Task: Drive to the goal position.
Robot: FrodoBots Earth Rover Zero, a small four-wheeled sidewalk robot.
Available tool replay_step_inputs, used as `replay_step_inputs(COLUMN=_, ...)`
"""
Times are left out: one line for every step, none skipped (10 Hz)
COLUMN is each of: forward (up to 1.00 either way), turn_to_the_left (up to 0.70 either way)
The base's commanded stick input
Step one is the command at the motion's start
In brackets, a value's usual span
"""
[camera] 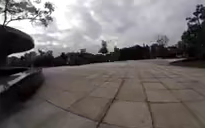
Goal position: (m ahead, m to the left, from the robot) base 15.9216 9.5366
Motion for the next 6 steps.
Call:
replay_step_inputs(forward=0.85, turn_to_the_left=0.00)
replay_step_inputs(forward=0.85, turn_to_the_left=0.00)
replay_step_inputs(forward=0.85, turn_to_the_left=0.00)
replay_step_inputs(forward=0.85, turn_to_the_left=0.00)
replay_step_inputs(forward=0.85, turn_to_the_left=0.00)
replay_step_inputs(forward=0.85, turn_to_the_left=0.00)
